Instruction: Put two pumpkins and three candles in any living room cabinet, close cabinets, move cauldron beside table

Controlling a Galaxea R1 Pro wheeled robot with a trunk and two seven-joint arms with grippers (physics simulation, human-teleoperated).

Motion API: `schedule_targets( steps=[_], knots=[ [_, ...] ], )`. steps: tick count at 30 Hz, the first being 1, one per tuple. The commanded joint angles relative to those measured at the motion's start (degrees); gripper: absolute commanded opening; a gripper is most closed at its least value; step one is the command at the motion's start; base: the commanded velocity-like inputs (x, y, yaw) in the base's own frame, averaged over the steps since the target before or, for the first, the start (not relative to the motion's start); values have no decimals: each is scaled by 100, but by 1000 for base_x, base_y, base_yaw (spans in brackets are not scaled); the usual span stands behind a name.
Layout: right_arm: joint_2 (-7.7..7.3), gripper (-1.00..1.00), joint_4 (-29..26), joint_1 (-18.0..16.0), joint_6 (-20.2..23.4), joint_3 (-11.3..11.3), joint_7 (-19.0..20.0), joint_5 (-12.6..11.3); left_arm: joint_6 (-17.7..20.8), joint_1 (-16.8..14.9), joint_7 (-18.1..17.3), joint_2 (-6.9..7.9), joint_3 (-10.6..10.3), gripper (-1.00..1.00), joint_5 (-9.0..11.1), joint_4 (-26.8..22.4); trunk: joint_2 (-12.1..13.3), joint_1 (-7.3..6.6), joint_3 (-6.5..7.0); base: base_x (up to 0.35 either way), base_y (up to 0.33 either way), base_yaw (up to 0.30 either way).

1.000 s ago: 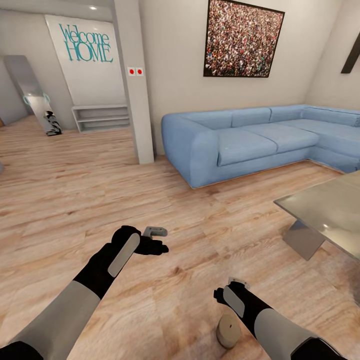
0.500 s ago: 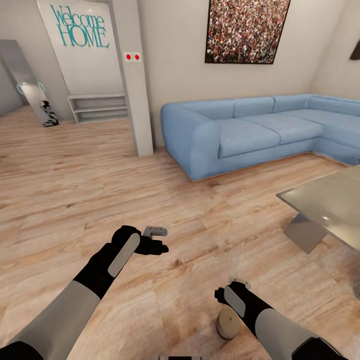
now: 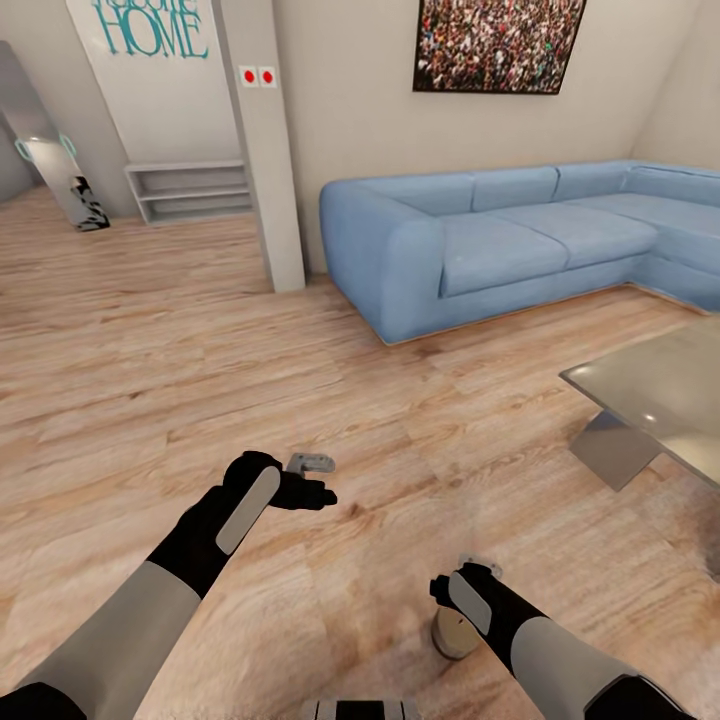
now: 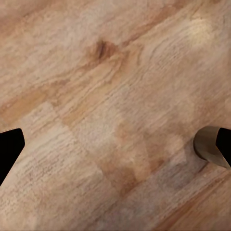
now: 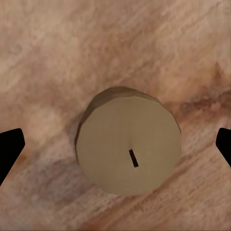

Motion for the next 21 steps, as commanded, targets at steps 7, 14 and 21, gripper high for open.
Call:
schedule_targets(
  steps=[7, 14, 21],
  knots=[
    [7, 100, -23, -3, 2, 80, -41, -39, 8, -5, 59, 6, -17, 100, 61, -7, -12, 16, -161, 0, 0, 0],
    [-18, 100, -51, -8, -123, 101, -41, -39, 8, -5, 59, 6, -17, 100, 61, -7, -20, 32, -294, 0, 0, 0],
    [-27, 100, -230, -23, -174, 110, 82, -37, 8, -5, 59, 6, -16, 100, 61, -7, -27, 45, -404, 0, 0, 0]
  ],
)
